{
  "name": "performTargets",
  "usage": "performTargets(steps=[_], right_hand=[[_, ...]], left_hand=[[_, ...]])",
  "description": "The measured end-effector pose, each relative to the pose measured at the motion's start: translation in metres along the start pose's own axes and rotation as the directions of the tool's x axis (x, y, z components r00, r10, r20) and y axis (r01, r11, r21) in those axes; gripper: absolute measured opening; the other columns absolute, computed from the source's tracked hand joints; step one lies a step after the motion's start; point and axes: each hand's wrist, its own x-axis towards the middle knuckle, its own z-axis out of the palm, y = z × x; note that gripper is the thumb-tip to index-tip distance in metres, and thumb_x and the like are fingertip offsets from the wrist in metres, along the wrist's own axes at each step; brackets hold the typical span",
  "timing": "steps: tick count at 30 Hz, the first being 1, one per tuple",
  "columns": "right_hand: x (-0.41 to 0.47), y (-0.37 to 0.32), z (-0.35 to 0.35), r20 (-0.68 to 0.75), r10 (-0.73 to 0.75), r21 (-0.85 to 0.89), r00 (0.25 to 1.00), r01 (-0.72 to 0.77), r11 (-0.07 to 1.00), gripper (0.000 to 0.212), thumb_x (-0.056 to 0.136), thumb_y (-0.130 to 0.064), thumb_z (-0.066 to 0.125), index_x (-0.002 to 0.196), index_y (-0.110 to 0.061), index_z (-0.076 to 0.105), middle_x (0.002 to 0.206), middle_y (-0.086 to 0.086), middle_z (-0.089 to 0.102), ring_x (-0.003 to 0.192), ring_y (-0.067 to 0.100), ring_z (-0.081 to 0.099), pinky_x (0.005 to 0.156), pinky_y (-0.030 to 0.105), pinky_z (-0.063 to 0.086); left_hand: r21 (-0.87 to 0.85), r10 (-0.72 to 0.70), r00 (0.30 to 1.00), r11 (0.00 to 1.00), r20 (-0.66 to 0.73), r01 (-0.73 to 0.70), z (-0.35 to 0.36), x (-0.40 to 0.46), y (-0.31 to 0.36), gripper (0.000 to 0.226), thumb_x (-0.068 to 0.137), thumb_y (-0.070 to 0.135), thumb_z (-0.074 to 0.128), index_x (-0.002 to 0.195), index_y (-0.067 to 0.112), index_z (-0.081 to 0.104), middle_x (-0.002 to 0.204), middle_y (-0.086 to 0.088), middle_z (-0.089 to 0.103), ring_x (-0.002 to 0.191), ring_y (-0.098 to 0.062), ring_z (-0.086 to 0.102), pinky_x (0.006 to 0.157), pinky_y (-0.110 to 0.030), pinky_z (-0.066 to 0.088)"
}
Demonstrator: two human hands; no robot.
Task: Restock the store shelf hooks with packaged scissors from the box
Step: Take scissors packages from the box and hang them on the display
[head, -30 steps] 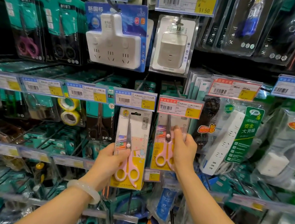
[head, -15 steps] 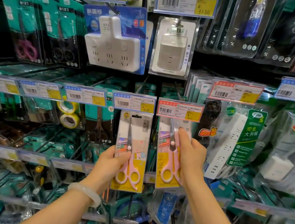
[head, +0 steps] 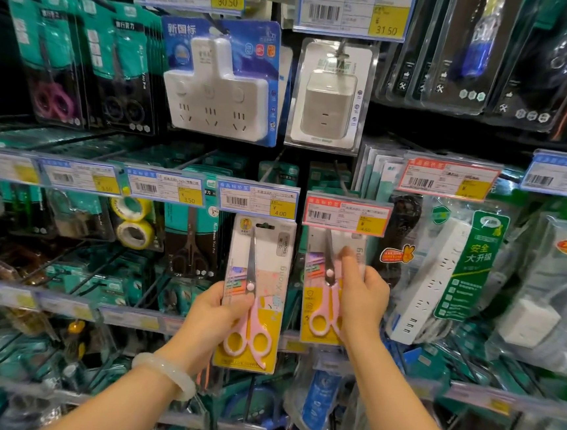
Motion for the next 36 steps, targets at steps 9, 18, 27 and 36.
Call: performTargets(steps=[9, 18, 27, 36], right_hand=[[0.018, 0.001, 0.015, 0.047, 0.087, -0.071, 0.995, -0.083, 0.994, 0.039, 0.089, -0.047, 0.054, 0.067, -0.015, 0.053, 0.068, 0.003, 0.058, 0.064, 0.017, 0.053, 0.064, 0.032, 0.04], [0.031, 0.007, 0.023, -0.032, 0.093, -0.036, 0.995, -0.094, 0.995, 0.036, 0.084, -0.037, 0.065, 0.059, -0.015, 0.05, 0.063, 0.006, 0.059, 0.063, 0.024, 0.055, 0.066, 0.041, 0.046], [0.032, 0.005, 0.016, 0.008, 0.031, -0.054, 0.999, -0.03, 0.998, 0.024, 0.086, -0.025, 0.062, 0.068, -0.011, 0.058, 0.069, 0.009, 0.061, 0.065, 0.022, 0.055, 0.062, 0.033, 0.042], [0.029, -0.003, 0.004, 0.025, 0.007, -0.132, 1.0, -0.004, 0.991, 0.027, 0.087, -0.024, 0.061, 0.067, -0.006, 0.057, 0.067, 0.01, 0.059, 0.062, 0.021, 0.05, 0.058, 0.032, 0.038]], left_hand=[[-0.011, -0.025, 1.0, 1.0, -0.019, 0.025, -0.007, 0.0, -0.002, 0.016, 0.091, 0.007, 0.057, 0.106, 0.009, 0.062, 0.094, -0.014, 0.074, 0.086, -0.032, 0.07, 0.077, -0.042, 0.056], [-0.026, -0.076, 0.993, 0.997, -0.086, 0.074, -0.009, 0.009, -0.001, 0.016, 0.083, 0.001, 0.066, 0.098, 0.007, 0.067, 0.085, -0.016, 0.074, 0.083, -0.031, 0.068, 0.079, -0.039, 0.054], [-0.065, -0.067, 0.996, 0.996, -0.058, 0.063, 0.001, 0.013, -0.001, 0.013, 0.075, 0.002, 0.074, 0.088, 0.006, 0.072, 0.08, -0.009, 0.075, 0.086, -0.03, 0.069, 0.081, -0.037, 0.049], [-0.048, -0.045, 0.999, 0.998, -0.024, 0.044, -0.002, 0.021, 0.0, 0.015, 0.072, 0.006, 0.078, 0.085, 0.01, 0.072, 0.078, -0.005, 0.076, 0.073, -0.018, 0.071, 0.062, -0.022, 0.052]])
